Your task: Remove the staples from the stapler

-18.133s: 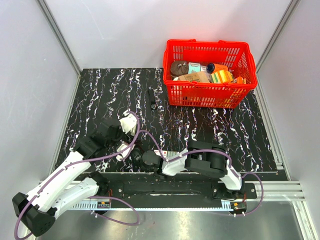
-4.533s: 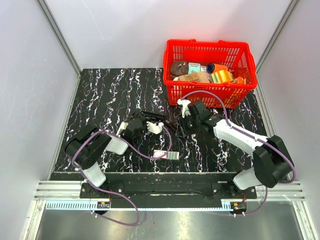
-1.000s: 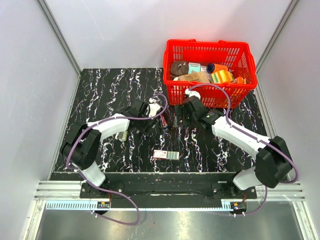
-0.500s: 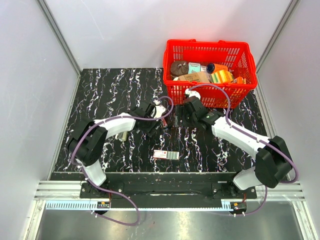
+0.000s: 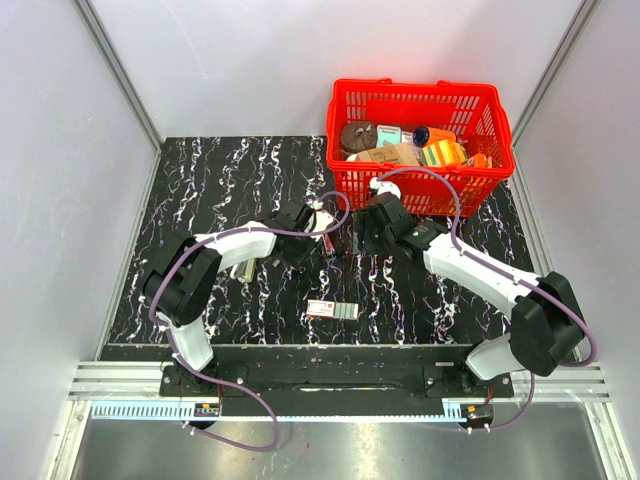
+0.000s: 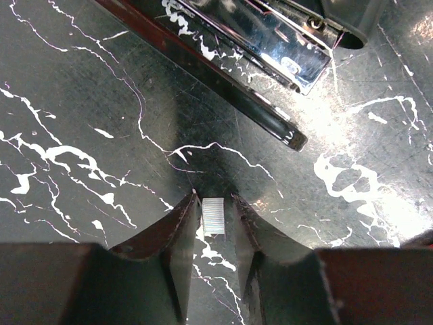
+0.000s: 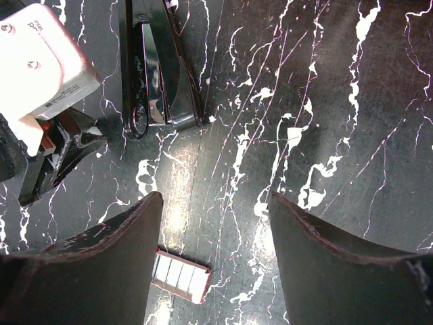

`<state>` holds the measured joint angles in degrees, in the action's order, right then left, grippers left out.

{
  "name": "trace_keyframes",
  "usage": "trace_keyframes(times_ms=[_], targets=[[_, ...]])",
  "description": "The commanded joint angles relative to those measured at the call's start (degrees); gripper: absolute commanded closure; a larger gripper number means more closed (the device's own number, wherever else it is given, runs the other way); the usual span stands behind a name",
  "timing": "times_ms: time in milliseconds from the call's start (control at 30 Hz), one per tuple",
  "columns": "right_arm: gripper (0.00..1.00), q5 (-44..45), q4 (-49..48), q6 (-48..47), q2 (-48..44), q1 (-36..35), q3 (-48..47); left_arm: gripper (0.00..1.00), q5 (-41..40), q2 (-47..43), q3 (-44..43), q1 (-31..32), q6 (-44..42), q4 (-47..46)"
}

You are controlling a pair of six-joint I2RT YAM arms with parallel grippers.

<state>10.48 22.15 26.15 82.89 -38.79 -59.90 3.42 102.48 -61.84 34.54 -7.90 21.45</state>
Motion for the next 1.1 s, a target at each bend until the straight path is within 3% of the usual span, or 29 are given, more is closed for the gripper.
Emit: trace_keyframes(times_ms=[0,367,600,933,1067], targets=[[0.32,1.3,-1.32,-1.01,-1.68,-0.15,-0.39,0.69,0.54,1.06,-1.88,0.0,0.61,1.31],[0.35,2.18,-0.53,-1.45,-1.95,-0.24,-1.01,0.75,0.01,-0.61,-0.73,-0.18,0.43,1.84],[0.36,2.0,0.0,-1.45,-1.42,-0.24,-1.89,0.88,1.5,-3.07,-0.65,-0.09,0.43,2.1],[0.36,1.83,0.52,-1.46,-1.15,-0.15,-3.29,0.96,5.89,-8.6,-3.72,-0.36,-0.01,5.26],[0.36,1.04,0.44,-1.63,-2.03,-0.15,-3.56,0.97,12.64,-11.33,-6.96,-2.89,0.69,7.55]])
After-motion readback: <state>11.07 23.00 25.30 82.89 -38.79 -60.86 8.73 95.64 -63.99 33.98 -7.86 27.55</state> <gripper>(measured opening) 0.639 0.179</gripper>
